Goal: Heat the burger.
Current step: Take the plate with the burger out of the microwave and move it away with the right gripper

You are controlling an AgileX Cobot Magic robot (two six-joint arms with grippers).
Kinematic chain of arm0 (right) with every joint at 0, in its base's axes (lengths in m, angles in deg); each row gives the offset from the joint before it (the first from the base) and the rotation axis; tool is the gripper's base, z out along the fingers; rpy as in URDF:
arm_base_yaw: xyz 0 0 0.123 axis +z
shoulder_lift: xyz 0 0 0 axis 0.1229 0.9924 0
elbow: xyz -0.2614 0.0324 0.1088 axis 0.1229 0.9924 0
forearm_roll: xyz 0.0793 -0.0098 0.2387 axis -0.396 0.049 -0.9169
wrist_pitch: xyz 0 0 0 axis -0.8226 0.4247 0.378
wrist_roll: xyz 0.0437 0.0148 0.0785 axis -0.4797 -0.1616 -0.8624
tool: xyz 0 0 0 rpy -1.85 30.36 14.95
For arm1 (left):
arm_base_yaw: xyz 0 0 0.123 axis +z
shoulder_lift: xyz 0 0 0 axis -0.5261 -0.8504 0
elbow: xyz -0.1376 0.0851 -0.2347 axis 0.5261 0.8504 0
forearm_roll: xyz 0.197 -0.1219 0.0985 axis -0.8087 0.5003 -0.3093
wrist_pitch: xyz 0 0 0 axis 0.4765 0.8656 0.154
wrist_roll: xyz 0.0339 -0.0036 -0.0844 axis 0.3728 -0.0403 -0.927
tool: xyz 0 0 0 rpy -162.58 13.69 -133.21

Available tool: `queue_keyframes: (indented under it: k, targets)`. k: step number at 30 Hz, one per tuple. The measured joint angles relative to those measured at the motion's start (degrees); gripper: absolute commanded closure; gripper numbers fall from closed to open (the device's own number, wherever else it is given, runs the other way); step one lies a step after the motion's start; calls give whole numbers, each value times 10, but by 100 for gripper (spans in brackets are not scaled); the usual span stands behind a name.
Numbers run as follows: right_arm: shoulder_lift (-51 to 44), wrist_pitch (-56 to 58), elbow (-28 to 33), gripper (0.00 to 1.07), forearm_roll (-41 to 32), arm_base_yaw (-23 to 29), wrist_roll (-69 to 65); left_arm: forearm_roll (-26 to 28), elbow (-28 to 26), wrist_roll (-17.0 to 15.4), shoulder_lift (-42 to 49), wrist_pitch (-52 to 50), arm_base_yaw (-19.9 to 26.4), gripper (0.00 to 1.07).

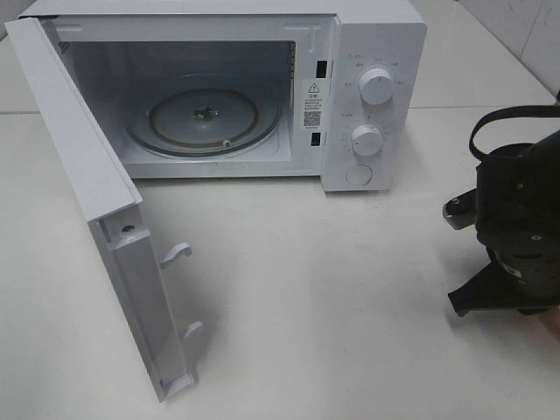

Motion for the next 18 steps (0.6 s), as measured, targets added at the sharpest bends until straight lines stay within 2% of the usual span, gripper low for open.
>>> queue_keyframes:
  k: [4,7,10,11,12,14,18]
  targets:
    - [19,-9,0,98,7,0,-18,0,0,0,0,0,0,6]
    - [26,-11,-1,92,12,0,-36,0,0,0,0,0,0,6]
    - [28,-10,-1,85,17,0,-44,0,0,0,0,0,0,6]
    - [28,-9,-2,79,17,0,-44,0,0,0,0,0,0,6]
    - [28,-9,-2,79,17,0,-44,0,0,0,0,0,0,6]
    - [26,-6,-2,68,10,0,-42,0,0,0,0,0,0,6]
    - [13,-5,-2,60,-1,0,-30,0,0,0,0,0,0,6]
